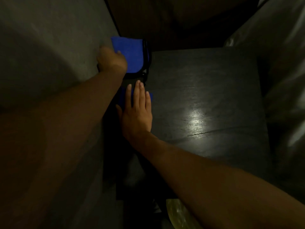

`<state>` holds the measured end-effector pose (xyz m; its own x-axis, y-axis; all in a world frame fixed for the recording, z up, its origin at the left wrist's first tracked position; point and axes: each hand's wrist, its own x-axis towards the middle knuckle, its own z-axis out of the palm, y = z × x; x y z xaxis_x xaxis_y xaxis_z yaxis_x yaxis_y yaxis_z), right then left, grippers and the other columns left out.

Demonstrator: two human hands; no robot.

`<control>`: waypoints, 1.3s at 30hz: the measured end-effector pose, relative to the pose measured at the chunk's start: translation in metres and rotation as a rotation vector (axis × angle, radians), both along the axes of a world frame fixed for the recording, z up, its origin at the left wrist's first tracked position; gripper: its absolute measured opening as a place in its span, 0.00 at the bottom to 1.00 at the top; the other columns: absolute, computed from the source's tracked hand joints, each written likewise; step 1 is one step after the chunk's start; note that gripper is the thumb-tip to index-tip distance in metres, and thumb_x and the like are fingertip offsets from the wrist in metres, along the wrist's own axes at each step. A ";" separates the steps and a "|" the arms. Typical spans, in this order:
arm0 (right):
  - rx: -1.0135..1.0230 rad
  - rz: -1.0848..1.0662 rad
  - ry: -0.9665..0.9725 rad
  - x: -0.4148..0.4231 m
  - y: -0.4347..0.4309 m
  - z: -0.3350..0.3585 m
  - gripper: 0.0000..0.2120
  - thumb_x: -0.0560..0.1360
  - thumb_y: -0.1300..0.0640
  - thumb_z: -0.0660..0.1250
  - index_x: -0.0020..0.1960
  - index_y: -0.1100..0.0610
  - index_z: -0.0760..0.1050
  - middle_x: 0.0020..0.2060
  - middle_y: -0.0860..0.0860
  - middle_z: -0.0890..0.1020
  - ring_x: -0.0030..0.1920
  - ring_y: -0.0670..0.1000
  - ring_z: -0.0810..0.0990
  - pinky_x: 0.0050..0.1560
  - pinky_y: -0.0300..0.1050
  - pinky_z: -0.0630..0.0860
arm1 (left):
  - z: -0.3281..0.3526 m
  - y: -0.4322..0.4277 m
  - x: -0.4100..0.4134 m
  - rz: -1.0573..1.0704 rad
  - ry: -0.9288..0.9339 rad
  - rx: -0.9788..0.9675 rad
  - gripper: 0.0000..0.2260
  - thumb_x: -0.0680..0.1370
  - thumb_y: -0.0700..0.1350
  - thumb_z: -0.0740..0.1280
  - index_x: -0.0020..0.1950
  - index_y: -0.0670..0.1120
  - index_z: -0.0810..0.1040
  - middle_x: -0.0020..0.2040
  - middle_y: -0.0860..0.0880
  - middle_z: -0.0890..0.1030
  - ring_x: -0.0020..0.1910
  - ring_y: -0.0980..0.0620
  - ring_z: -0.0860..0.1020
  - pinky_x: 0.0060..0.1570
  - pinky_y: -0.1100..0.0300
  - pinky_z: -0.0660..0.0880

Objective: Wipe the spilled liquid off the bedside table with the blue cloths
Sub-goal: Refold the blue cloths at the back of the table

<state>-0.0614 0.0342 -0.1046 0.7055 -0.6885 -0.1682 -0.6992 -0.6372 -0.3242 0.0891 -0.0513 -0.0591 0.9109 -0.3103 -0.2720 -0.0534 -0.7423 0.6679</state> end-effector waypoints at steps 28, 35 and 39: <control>-0.032 0.186 -0.198 0.073 -0.119 0.000 0.23 0.84 0.50 0.54 0.75 0.58 0.69 0.74 0.62 0.69 0.76 0.61 0.63 0.80 0.56 0.43 | 0.050 -0.035 0.023 0.165 0.945 -0.993 0.17 0.81 0.41 0.60 0.69 0.39 0.70 0.61 0.38 0.80 0.55 0.41 0.82 0.46 0.51 0.81; 0.375 -0.704 -0.831 0.008 -0.163 0.033 0.18 0.67 0.66 0.55 0.42 0.59 0.84 0.42 0.58 0.83 0.46 0.57 0.81 0.55 0.47 0.77 | 0.051 -0.032 0.010 0.133 0.998 -0.965 0.17 0.80 0.40 0.60 0.69 0.40 0.71 0.61 0.39 0.80 0.56 0.40 0.81 0.47 0.48 0.81; 0.995 -1.023 -1.024 -0.009 -0.198 0.059 0.16 0.82 0.49 0.58 0.58 0.60 0.77 0.50 0.57 0.85 0.54 0.55 0.82 0.57 0.50 0.76 | 0.049 -0.031 -0.011 0.081 0.973 -0.892 0.12 0.80 0.38 0.60 0.64 0.40 0.69 0.64 0.40 0.78 0.58 0.41 0.81 0.47 0.48 0.81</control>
<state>-0.0706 -0.1640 -0.0459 0.1758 -0.8039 -0.5682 0.0602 0.5849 -0.8088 0.0785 -0.0819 -0.0105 0.4853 -0.6769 -0.5535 0.7463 -0.0091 0.6655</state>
